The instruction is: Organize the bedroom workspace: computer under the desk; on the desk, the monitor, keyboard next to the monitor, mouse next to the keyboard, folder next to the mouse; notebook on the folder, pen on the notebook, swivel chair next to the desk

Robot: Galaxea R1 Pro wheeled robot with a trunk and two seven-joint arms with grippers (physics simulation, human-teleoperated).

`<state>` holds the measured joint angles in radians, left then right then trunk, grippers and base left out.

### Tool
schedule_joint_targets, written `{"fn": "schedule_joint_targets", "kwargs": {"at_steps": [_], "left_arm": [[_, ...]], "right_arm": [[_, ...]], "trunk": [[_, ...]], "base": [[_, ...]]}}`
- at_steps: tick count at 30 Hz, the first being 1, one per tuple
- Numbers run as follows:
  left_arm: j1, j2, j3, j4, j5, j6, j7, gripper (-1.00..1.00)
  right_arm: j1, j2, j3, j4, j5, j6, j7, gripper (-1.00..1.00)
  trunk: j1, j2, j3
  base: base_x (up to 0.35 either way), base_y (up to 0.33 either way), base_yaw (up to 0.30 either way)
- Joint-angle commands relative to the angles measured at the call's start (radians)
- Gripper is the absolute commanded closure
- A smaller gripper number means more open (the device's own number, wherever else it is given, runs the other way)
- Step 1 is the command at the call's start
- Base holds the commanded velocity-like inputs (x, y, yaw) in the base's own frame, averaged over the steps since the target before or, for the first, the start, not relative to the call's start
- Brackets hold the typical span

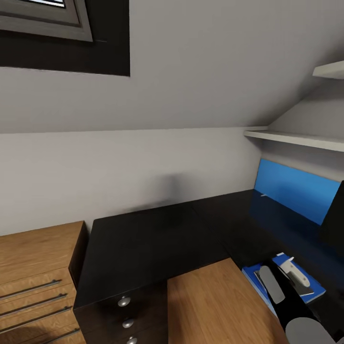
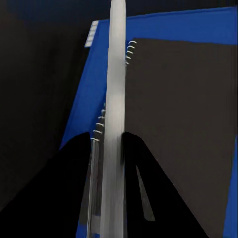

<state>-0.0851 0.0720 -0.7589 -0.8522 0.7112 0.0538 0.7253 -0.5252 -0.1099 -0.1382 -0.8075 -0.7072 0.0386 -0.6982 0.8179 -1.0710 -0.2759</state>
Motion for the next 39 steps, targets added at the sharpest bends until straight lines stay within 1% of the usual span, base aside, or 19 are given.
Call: {"fn": "schedule_joint_targets", "kwargs": {"at_steps": [1,3,6,7,10,11,16,22,26,28,32,39], "left_arm": [[-0.002,-0.003,-0.005,0.004,0.001,0.006,0.008,-1.0],[-0.001,-0.011,-0.005,0.016,0.001,0.005,0.008,-1.0],[-0.002,-0.018,-0.005,0.025,0.0,0.005,0.008,-1.0],[-0.002,-0.02,-0.005,0.028,-0.001,0.005,0.008,-1.0],[-0.002,-0.02,-0.005,0.03,-0.001,0.005,0.008,-1.0],[-0.002,-0.021,-0.005,0.031,-0.001,0.005,0.008,-1.0],[-0.001,-0.023,-0.005,0.032,-0.001,0.005,0.008,-1.0],[-0.001,-0.023,-0.005,0.032,-0.001,0.005,0.008,-1.0],[-0.001,-0.023,-0.006,0.032,-0.001,0.005,0.008,-1.0],[-0.001,-0.023,-0.006,0.032,-0.001,0.005,0.008,-1.0],[-0.001,-0.023,-0.006,0.032,-0.001,0.005,0.008,-1.0],[-0.002,-0.026,-0.007,0.032,-0.001,0.005,0.008,-1.0]], "right_arm": [[-0.004,-0.005,0.0,0.008,-0.005,-0.001,-0.003,1.0],[-0.018,-0.01,0.0,0.029,-0.004,-0.007,-0.003,1.0],[-0.039,-0.013,0.002,0.066,-0.002,-0.01,0.0,1.0],[-0.058,-0.014,0.003,0.104,0.006,-0.013,0.011,1.0],[-0.076,-0.014,0.004,0.144,0.022,-0.019,0.031,1.0],[-0.086,-0.014,0.004,0.168,0.034,-0.025,0.043,1.0],[-0.109,-0.014,0.003,0.219,0.06,-0.045,0.062,1.0],[-0.114,-0.014,0.003,0.234,0.063,-0.05,0.065,1.0],[-0.14,-0.026,0.003,0.291,0.063,-0.064,0.068,1.0],[-0.163,-0.037,0.003,0.346,0.063,-0.09,0.082,1.0],[-0.196,-0.047,0.003,0.413,0.063,-0.115,0.1,1.0],[-0.207,-0.052,0.003,0.433,0.063,-0.122,0.104,1.0]], "trunk": [[0.0,-0.001,-0.001],[0.0,-0.001,-0.001],[0.0,-0.001,-0.001],[0.0,-0.001,-0.001],[0.0,-0.001,-0.001],[0.0,-0.001,-0.001],[0.0,-0.001,-0.001],[0.0,-0.001,-0.001],[0.0,-0.001,-0.001],[0.0,-0.001,-0.001],[0.0,-0.001,-0.001],[0.0,-0.001,-0.001]], "base": [[0.002,0.0,0.0],[0.0,0.0,0.0],[0.0,0.0,0.0],[0.0,0.0,0.0],[0.0,0.0,0.0],[0.0,0.0,0.0],[0.0,0.0,0.0],[0.0,0.0,0.0],[0.0,0.0,0.0],[0.0,0.0,0.0],[0.0,0.0,0.0],[0.0,0.0,0.0]]}}
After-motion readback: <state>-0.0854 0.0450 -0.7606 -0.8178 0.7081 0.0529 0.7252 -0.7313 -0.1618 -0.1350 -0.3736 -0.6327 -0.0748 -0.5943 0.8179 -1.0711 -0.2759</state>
